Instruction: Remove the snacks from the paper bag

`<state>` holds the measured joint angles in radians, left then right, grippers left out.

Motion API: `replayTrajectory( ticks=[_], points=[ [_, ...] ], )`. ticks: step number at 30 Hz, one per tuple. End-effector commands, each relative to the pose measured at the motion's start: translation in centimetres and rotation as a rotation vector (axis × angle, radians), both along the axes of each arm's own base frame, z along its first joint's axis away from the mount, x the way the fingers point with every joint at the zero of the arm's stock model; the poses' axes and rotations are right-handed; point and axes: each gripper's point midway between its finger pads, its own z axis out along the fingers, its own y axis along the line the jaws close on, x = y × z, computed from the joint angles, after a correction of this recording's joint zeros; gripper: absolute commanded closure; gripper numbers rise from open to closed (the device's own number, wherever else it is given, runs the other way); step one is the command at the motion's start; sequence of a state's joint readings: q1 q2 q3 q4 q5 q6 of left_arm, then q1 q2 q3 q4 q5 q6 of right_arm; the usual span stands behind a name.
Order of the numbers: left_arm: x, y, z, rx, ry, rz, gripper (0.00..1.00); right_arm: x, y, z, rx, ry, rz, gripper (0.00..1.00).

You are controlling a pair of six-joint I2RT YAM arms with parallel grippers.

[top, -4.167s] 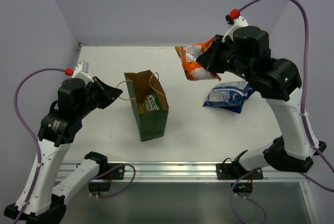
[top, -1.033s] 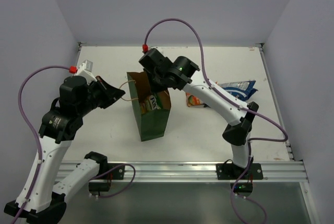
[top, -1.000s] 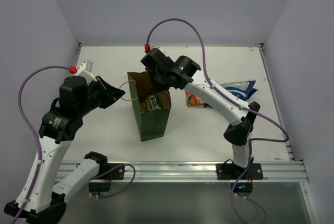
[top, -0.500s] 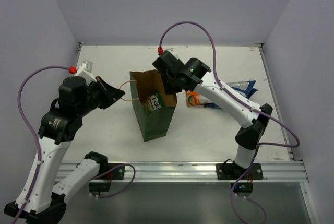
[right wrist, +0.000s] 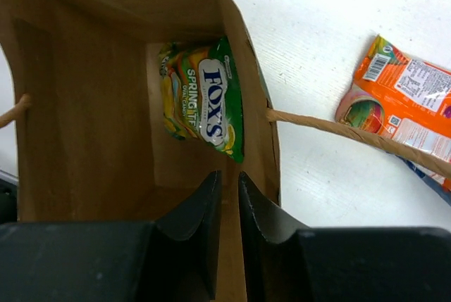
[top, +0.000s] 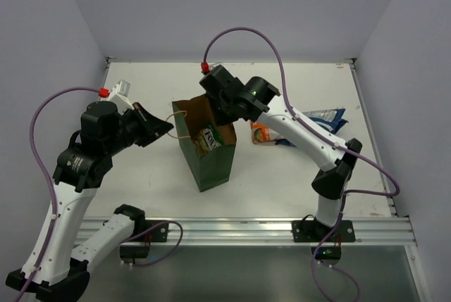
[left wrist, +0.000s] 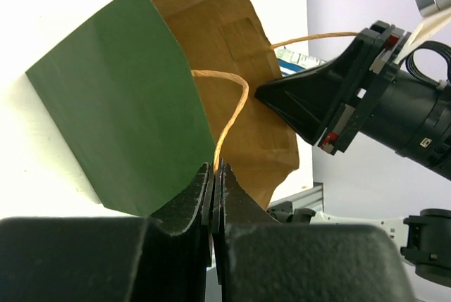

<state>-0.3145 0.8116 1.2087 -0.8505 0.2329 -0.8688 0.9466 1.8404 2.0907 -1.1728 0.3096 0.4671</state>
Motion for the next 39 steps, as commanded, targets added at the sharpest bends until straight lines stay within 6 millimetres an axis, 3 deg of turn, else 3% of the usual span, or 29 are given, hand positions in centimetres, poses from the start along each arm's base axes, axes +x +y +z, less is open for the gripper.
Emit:
replayTrajectory(
  ticks=[1, 8, 12, 29, 39],
  points=[
    [0.0, -0.9, 2.2, -0.038, -0.06, -0.053, 1.0, 0.1, 1.1, 1.0, 0.023, -0.013, 0.046, 0.8],
    [0.6, -1.5, 5.3, -0.059, -0.102, -0.078, 1.0, -1.9, 2.5, 2.2, 0.118, 0.01, 0.161, 0.72],
    [0.7, -1.7, 6.3, -0.076, -0.12, -0.087, 1.0, -3.2, 3.6, 1.8, 0.158, 0.066, 0.223, 0.71],
    [0.9, -2.3, 5.7, -0.133, -0.112, -0.085, 1.0, -5.2, 5.4, -3.9, 0.176, 0.256, 0.197, 0.72],
    [0.8, -2.3, 5.5, -0.145, -0.109, -0.079, 1.0, -4.4, 5.7, -7.0, 0.094, 0.277, 0.214, 0.66]
  ],
)
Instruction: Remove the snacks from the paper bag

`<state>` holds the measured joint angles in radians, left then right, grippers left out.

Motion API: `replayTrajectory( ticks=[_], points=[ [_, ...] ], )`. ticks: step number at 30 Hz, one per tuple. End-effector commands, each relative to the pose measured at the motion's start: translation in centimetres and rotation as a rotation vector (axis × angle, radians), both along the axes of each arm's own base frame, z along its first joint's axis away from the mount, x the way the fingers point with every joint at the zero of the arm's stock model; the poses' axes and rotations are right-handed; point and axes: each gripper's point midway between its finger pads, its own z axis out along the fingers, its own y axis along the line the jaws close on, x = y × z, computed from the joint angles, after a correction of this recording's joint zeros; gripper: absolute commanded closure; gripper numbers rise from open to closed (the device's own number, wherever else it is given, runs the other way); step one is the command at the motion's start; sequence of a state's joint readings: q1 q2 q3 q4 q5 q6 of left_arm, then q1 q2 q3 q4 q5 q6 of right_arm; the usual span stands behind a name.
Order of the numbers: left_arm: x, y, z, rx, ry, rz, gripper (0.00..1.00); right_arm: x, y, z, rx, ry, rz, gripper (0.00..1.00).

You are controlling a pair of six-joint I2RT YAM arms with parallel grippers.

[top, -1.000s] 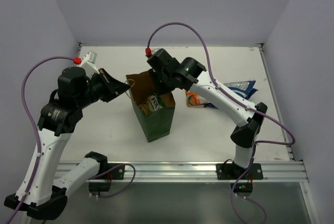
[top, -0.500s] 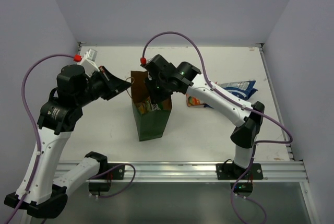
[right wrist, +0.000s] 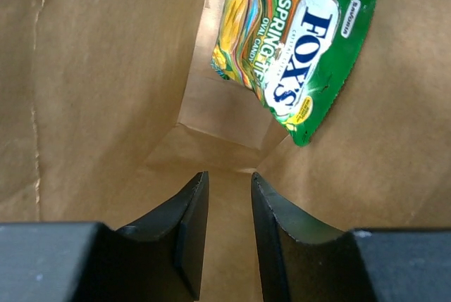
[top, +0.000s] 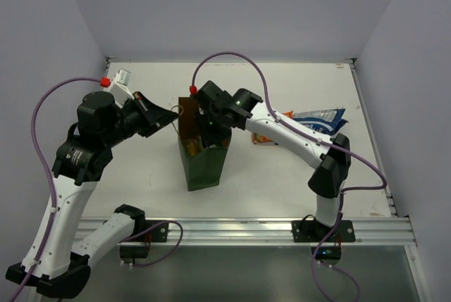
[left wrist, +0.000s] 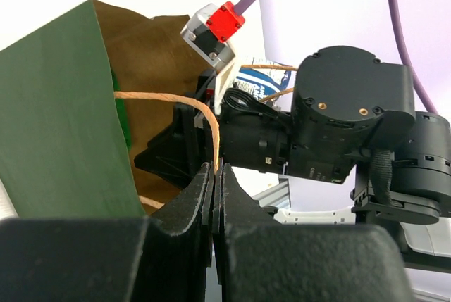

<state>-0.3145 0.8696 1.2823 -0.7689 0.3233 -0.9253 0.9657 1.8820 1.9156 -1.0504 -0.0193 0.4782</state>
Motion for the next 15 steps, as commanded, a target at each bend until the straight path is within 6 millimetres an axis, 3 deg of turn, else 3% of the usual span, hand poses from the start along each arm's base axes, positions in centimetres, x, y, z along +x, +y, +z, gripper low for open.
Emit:
replayTrajectory(
  ticks=[1, 11, 13, 15],
  points=[
    [0.0, -0.3, 1.7, -0.039, -0.059, -0.014, 1.0, 0.3, 0.9, -0.7, 0.007, -0.004, 0.027, 0.67],
    [0.1, -0.5, 2.0, -0.047, -0.061, -0.021, 1.0, -0.7, 0.6, -2.8, -0.037, 0.058, 0.076, 0.77],
    [0.1, -0.5, 1.9, -0.047, -0.059, -0.021, 1.0, -0.7, 0.7, -2.6, -0.037, 0.062, 0.069, 0.77],
    [0.1, -0.5, 1.6, -0.047, -0.052, -0.022, 1.0, -0.5, 1.1, -1.0, 0.003, 0.046, 0.044, 0.76]
  ],
)
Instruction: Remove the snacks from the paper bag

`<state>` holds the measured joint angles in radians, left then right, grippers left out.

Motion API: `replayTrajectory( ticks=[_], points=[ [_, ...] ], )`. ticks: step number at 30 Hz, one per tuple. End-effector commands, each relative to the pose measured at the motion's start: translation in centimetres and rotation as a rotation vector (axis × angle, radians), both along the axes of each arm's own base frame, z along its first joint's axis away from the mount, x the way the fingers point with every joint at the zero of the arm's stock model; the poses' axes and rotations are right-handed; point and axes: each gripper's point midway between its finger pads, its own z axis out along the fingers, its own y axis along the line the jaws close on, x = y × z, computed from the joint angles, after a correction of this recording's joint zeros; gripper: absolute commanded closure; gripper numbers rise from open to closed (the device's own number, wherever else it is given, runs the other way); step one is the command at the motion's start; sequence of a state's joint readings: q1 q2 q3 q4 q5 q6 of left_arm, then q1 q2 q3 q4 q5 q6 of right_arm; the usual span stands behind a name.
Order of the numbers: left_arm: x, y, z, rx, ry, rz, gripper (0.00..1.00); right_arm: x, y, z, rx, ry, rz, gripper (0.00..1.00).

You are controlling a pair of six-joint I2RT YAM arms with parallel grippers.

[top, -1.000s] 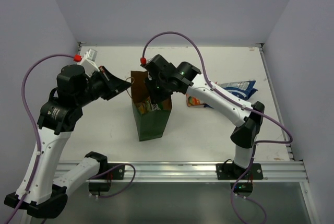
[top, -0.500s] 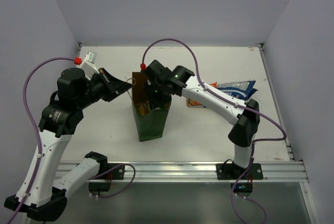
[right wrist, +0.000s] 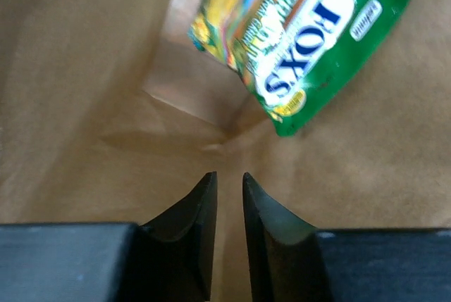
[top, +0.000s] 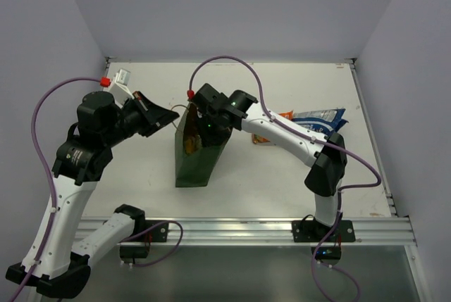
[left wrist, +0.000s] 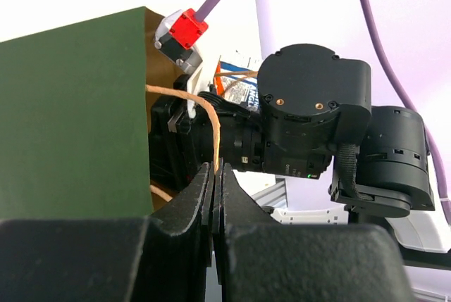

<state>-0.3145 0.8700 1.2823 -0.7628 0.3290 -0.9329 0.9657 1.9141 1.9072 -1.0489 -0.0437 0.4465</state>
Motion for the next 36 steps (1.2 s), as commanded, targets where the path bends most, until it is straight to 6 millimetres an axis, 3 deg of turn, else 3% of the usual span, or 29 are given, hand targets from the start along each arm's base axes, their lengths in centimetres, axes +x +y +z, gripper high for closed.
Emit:
replayTrajectory(
  ticks=[1, 4, 13, 27, 36],
  points=[
    [0.1, -0.4, 1.3, -0.036, -0.053, -0.019, 1.0, -0.1, 1.0, 1.2, 0.046, 0.01, -0.011, 0.74],
    [0.1, -0.4, 0.9, -0.035, -0.046, -0.017, 1.0, 0.4, 1.7, 4.3, 0.108, -0.019, -0.042, 0.69],
    [0.4, -0.3, 0.2, -0.023, -0.045, -0.013, 1.0, -0.2, 2.6, 6.1, 0.156, 0.031, -0.069, 0.64],
    [0.9, -0.8, 1.2, -0.058, -0.072, -0.024, 1.0, -0.3, 4.2, 2.6, 0.096, 0.064, -0.05, 0.67],
    [0.6, -0.7, 0.7, -0.043, -0.061, -0.028, 1.0, -0.3, 0.9, -1.5, -0.046, 0.024, -0.029, 0.63]
  ],
)
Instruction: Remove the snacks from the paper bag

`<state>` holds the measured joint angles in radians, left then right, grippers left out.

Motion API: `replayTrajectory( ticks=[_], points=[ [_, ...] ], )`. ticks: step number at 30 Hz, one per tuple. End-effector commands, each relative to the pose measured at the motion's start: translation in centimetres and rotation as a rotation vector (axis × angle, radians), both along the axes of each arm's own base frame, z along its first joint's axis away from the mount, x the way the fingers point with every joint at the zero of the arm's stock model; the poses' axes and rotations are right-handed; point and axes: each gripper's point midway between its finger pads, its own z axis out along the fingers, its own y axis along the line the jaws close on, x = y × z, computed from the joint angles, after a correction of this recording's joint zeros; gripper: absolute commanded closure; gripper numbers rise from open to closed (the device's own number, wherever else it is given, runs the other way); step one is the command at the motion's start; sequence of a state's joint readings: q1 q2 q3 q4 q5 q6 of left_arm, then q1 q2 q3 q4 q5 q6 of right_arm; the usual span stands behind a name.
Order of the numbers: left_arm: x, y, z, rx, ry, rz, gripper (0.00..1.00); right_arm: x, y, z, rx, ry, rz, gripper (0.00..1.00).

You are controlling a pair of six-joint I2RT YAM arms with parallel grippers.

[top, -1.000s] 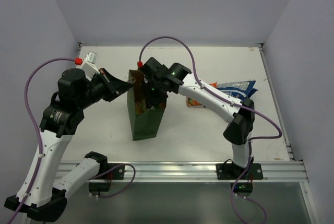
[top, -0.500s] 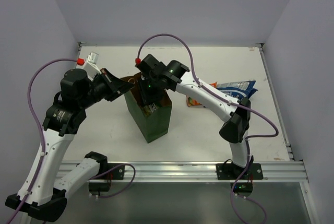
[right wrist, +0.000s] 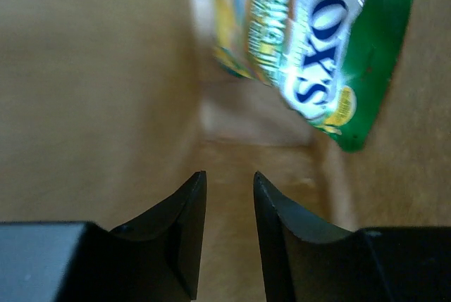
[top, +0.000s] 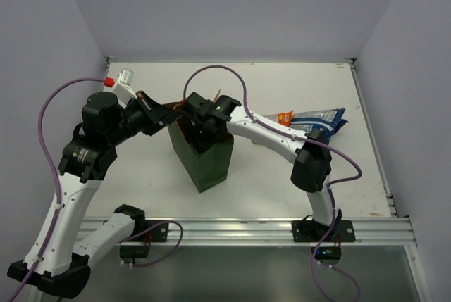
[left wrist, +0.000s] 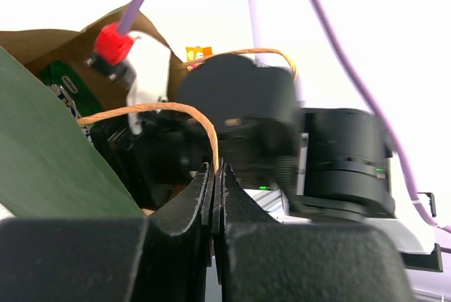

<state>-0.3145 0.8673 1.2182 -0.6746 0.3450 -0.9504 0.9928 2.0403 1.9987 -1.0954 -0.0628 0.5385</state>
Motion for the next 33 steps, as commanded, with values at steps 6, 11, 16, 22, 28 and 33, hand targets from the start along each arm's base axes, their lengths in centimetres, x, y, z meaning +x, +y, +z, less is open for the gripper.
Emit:
replayTrajectory(
  ticks=[6, 11, 16, 22, 28, 33],
  points=[
    [-0.2, -0.1, 1.2, -0.015, -0.049, -0.013, 1.0, 0.4, -2.5, 0.4, -0.047, -0.096, 0.042, 0.64],
    [-0.2, -0.1, 1.3, -0.016, -0.051, -0.016, 1.0, 1.0, -2.6, 0.1, -0.053, -0.1, 0.046, 0.59],
    [-0.5, 0.1, 1.1, -0.003, -0.046, -0.017, 1.0, 1.7, -3.1, -0.4, -0.083, -0.12, 0.05, 0.31],
    [-0.6, 0.1, 1.1, -0.002, -0.045, -0.017, 1.0, 2.1, -3.4, -1.0, -0.111, -0.133, 0.058, 0.29],
    [-0.4, -0.1, 0.9, -0.014, -0.037, -0.024, 1.0, 2.0, -3.0, -2.3, -0.122, -0.111, 0.069, 0.29],
    [-0.4, -0.3, 0.7, -0.017, -0.036, -0.032, 1.0, 1.8, -3.3, -4.4, -0.154, -0.089, 0.07, 0.29]
  ],
)
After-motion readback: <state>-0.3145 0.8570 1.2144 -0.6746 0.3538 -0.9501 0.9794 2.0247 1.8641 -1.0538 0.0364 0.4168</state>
